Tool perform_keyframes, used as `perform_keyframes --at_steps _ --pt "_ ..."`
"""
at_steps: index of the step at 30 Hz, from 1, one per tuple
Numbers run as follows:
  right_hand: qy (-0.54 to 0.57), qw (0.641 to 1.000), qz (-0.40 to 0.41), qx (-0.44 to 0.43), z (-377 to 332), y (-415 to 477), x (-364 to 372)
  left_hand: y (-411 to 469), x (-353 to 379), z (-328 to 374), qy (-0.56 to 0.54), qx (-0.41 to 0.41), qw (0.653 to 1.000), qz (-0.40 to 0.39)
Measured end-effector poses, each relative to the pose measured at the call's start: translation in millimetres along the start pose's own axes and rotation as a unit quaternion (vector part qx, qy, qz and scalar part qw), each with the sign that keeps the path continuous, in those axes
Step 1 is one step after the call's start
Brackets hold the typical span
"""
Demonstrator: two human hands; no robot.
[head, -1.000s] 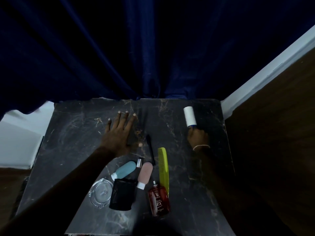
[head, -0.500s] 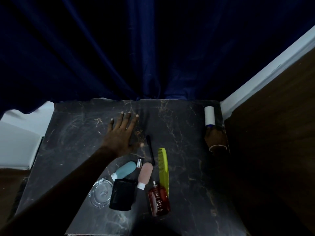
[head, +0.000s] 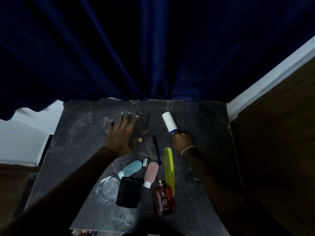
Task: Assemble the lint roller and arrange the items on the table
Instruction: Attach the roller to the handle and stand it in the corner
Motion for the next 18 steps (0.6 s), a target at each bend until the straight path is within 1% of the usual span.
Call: perform_keyframes --at_steps 4,7,9,13,16,18 --pt "-0.041 0.998 -0.006 -0.052 -29 -3 10 -2 0 -3 -0.002 -0.004 1.0 -0.001" --pt "-0.056 0.997 -0.003 -0.057 -30 -4 9 -2 -1 -2 -0.001 -0.005 1.0 0.004" --pt "-0.039 0.999 -0.001 -0.03 -18 -2 5 -1 -1 -2 0.001 -0.006 1.0 0.002" --pt "0.016 0.998 -0.001 0.055 30 5 -6 -2 -3 -2 0.009 -0.006 1.0 0.01" --pt "0.066 0.99 0.015 0.124 78 5 -13 -3 -5 -3 0.012 -0.009 1.0 0.021" --pt "0.111 0.978 0.03 0.176 114 1 -16 -2 -4 -2 0.011 -0.009 1.0 0.021"
Point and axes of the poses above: each hand's wrist, its own y-axis towards the middle knuckle, its own x-axis out of the palm, z = x × y, the point moved 8 cm from there along y, towards the middle knuckle, and after that the axes turned 2 degrees about -z, right-handed, at the moved point
